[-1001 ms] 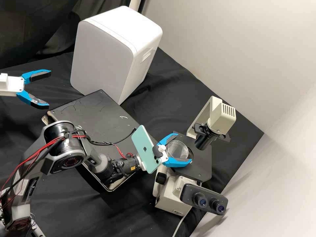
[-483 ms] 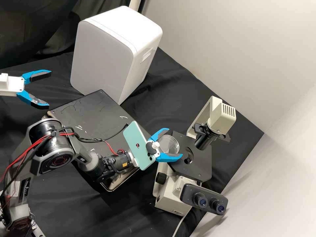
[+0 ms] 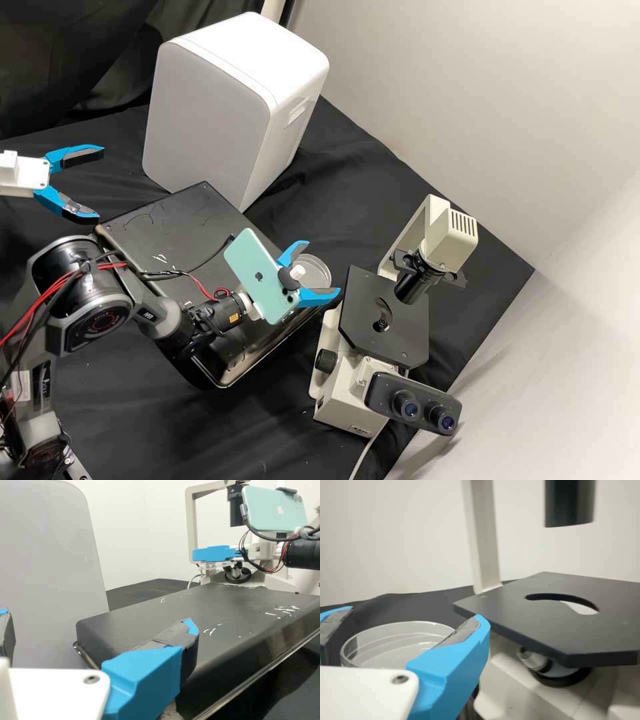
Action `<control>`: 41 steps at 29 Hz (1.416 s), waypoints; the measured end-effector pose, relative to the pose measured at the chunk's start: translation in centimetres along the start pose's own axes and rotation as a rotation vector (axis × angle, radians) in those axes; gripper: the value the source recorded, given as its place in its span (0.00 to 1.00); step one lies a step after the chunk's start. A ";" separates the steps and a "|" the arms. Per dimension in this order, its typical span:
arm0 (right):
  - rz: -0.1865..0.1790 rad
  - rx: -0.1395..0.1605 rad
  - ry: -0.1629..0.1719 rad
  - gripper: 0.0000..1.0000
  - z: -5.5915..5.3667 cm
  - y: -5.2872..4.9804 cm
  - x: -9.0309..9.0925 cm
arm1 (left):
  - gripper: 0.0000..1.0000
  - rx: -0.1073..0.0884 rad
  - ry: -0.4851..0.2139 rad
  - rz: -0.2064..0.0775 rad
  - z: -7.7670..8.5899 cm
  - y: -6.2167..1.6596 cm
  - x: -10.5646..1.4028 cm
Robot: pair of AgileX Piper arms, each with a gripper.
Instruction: Place the petri dish on the bench
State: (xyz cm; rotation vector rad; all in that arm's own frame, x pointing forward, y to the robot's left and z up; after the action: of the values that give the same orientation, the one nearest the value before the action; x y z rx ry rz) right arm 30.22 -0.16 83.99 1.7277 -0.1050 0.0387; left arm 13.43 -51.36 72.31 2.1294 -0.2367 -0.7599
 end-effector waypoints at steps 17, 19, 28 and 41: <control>-0.083 -0.060 0.006 0.00 -0.3 -2.4 -1.2 | 1.00 -0.001 -0.010 -0.001 0.2 -0.03 0.0; -0.084 -0.068 0.009 0.00 -0.2 -2.5 -1.4 | 1.00 -0.001 -0.012 -0.002 0.2 -0.03 0.0; -0.110 -0.090 0.026 0.00 -0.1 -3.7 -2.3 | 1.00 -0.001 -0.018 -0.003 0.3 -0.05 0.0; -0.133 -0.104 0.007 0.00 0.7 -4.5 -2.1 | 1.00 -0.001 -0.018 -0.003 0.3 -0.05 0.0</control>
State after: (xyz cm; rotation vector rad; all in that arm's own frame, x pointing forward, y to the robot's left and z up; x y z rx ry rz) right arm 28.49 -0.07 79.31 1.6267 0.0134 -0.0578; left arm 13.21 -51.53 72.14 2.1235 -0.2434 -0.7810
